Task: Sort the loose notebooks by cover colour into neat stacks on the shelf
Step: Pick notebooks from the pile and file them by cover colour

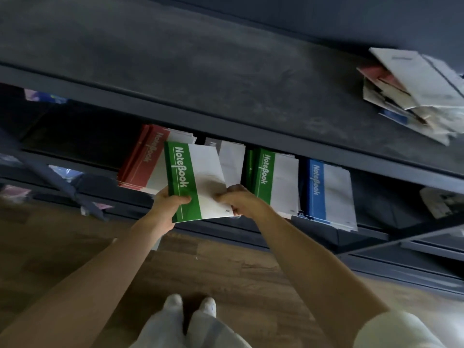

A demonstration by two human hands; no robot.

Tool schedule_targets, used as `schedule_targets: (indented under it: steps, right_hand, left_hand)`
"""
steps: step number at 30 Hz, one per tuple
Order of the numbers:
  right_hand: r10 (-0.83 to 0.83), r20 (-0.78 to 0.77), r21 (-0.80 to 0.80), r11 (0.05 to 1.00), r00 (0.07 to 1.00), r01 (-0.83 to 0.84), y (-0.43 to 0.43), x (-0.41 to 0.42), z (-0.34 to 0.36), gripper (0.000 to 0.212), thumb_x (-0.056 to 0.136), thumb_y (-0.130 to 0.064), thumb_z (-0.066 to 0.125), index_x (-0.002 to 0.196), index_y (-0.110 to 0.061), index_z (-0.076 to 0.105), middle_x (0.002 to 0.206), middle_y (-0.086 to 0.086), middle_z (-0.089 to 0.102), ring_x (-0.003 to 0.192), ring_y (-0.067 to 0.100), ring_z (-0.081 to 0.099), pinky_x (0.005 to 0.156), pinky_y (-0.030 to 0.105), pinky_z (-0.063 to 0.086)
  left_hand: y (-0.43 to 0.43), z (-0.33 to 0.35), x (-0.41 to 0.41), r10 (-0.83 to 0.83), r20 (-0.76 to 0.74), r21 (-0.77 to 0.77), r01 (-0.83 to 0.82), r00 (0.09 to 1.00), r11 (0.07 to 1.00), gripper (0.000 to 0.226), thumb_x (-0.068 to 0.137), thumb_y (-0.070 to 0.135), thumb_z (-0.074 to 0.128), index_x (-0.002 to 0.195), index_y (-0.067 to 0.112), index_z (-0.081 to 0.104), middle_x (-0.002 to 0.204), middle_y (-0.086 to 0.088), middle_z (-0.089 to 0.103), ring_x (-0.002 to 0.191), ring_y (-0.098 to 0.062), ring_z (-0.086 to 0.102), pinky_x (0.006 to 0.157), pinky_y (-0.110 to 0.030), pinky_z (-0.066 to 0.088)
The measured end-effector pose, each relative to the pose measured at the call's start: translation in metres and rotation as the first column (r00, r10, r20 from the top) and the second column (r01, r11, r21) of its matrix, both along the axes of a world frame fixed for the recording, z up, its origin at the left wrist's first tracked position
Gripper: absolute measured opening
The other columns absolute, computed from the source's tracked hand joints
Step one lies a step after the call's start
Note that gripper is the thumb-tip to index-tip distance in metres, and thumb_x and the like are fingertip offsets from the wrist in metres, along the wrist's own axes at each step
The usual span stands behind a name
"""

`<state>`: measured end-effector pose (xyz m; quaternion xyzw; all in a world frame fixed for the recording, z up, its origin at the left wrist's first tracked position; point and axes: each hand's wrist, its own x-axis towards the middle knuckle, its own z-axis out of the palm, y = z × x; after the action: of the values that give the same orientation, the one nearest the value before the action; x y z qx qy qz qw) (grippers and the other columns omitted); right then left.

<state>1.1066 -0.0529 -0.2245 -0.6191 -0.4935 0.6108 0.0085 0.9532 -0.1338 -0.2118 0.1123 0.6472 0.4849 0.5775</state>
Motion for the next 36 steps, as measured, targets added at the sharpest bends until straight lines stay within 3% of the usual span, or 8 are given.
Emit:
schedule_targets:
  steps: [6,10,13,17,21,25,30,36]
  right_hand:
    - [-0.297,-0.019,0.143,0.944,0.955,0.296,-0.010,0.026,0.000,0.035,0.084,-0.008,0.064,0.118,0.000,0.058,0.084,0.002,0.058,0.076,0.014,0.055,0.069,0.016,0.046]
    - [-0.363,0.127,0.328,0.894,0.923,0.307,-0.016,0.059,0.005,0.037,0.082,-0.015,0.067,0.116,-0.004,0.059,0.100,0.007,0.063,0.080,0.017,0.057,0.060,0.020,0.048]
    - [-0.352,0.240,0.398,0.886,0.905,0.239,-0.019,0.083,0.008,0.033,0.085,-0.017,0.063,0.114,-0.004,0.056,0.099,0.010,0.061,0.084,0.023,0.056,0.060,0.025,0.046]
    - [-0.340,0.331,0.472,0.868,0.880,0.158,-0.019,0.112,0.009,0.035,0.091,-0.023,0.055,0.121,-0.005,0.051,0.112,0.015,0.061,0.099,0.031,0.059,0.073,0.032,0.047]
    - [-0.199,0.582,0.487,0.862,0.788,-0.142,-0.014,0.154,0.005,0.045,0.098,-0.035,0.042,0.136,-0.012,0.036,0.132,0.014,0.047,0.122,0.033,0.042,0.095,0.042,0.040]
    - [-0.110,0.680,0.440,0.852,0.725,-0.283,-0.001,0.193,-0.005,0.049,0.098,-0.038,0.040,0.140,-0.015,0.029,0.137,0.014,0.038,0.125,0.033,0.034,0.100,0.044,0.033]
    - [-0.046,0.707,0.406,0.844,0.706,-0.351,0.015,0.219,-0.018,0.053,0.098,-0.038,0.040,0.145,-0.018,0.025,0.140,0.013,0.036,0.128,0.032,0.032,0.102,0.042,0.031]
    - [-0.035,0.705,0.429,0.815,0.708,-0.388,0.023,0.230,-0.032,0.051,0.098,-0.036,0.042,0.143,-0.018,0.027,0.139,0.012,0.035,0.128,0.030,0.031,0.104,0.044,0.030]
  left_hand:
    - [0.010,-0.005,0.027,-0.161,-0.091,0.015,0.163,0.983,0.986,0.042,0.087,-0.009,0.055,0.127,0.003,0.049,0.124,-0.017,0.058,0.107,-0.030,0.057,0.086,-0.038,0.046]
    - [0.015,-0.006,0.053,-0.459,-0.132,-0.040,0.458,0.878,0.888,0.033,0.088,-0.007,0.055,0.106,0.018,0.042,0.098,-0.005,0.061,0.062,-0.012,0.067,0.048,-0.025,0.051]
    - [0.017,-0.012,0.070,-0.569,-0.187,-0.054,0.570,0.801,0.820,0.044,0.089,-0.007,0.053,0.113,0.023,0.030,0.093,-0.001,0.060,0.049,-0.011,0.066,0.041,-0.021,0.048]
    - [0.031,-0.017,0.099,-0.569,-0.268,-0.026,0.584,0.778,0.811,0.045,0.092,-0.006,0.050,0.116,0.025,0.028,0.102,-0.004,0.057,0.052,-0.013,0.065,0.039,-0.020,0.045]
    - [0.051,-0.019,0.134,-0.585,-0.358,-0.052,0.610,0.728,0.790,0.050,0.094,-0.005,0.045,0.130,0.023,0.024,0.108,-0.005,0.051,0.061,-0.017,0.062,0.040,-0.018,0.044]
    - [0.073,-0.031,0.167,-0.521,-0.442,-0.120,0.528,0.730,0.841,0.052,0.094,-0.003,0.041,0.135,0.024,0.022,0.114,-0.011,0.050,0.078,-0.026,0.061,0.073,-0.045,0.056]
    - [0.085,-0.045,0.195,-0.503,-0.675,-0.284,0.439,0.540,0.852,0.043,0.094,0.006,0.045,0.133,0.007,0.028,0.121,-0.025,0.055,0.104,-0.043,0.057,0.082,-0.045,0.044]
    - [0.085,-0.056,0.199,-0.523,-0.819,-0.424,0.367,0.234,0.828,0.044,0.096,0.018,0.047,0.132,0.001,0.027,0.113,-0.024,0.060,0.101,-0.043,0.059,0.075,-0.046,0.043]
